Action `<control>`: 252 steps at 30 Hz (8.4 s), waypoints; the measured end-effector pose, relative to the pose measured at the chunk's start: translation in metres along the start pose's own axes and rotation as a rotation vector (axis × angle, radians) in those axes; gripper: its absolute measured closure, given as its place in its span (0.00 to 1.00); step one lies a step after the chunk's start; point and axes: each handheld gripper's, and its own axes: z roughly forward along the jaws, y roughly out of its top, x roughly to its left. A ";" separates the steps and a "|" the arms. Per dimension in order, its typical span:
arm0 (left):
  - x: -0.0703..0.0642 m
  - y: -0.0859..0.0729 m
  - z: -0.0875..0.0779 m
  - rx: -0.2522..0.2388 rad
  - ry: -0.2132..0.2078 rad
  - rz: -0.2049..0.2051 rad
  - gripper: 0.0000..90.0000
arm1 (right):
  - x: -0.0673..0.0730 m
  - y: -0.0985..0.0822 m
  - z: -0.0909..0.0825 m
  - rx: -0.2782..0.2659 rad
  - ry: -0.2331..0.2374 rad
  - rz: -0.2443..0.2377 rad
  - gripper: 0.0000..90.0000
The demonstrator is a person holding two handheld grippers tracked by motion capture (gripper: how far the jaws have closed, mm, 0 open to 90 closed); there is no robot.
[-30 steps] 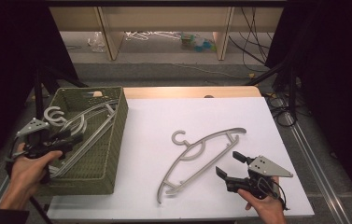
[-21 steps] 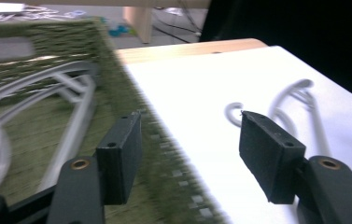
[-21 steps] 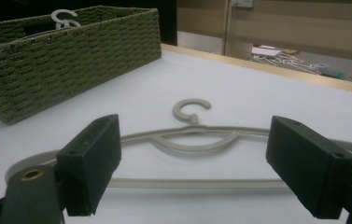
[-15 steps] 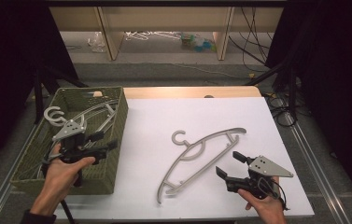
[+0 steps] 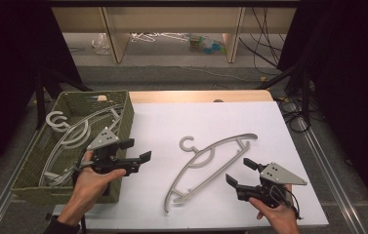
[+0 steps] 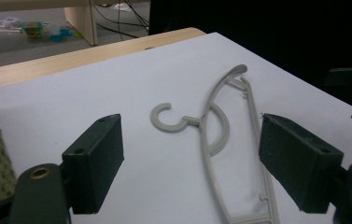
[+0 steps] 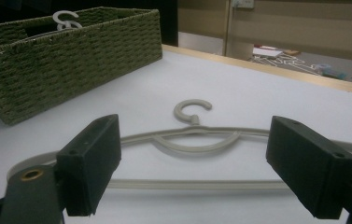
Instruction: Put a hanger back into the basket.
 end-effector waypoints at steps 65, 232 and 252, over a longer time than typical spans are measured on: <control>-0.024 -0.045 0.171 0.577 -0.033 0.173 0.44 | 0.002 0.002 0.000 -0.001 0.022 -0.022 0.21; -0.023 -0.028 0.130 0.371 -0.115 0.085 0.83 | -0.067 0.023 0.146 0.333 -0.005 -0.782 0.75; -0.021 -0.025 0.143 0.333 -0.183 0.004 0.84 | -0.065 0.024 0.143 0.312 -0.001 -0.784 0.75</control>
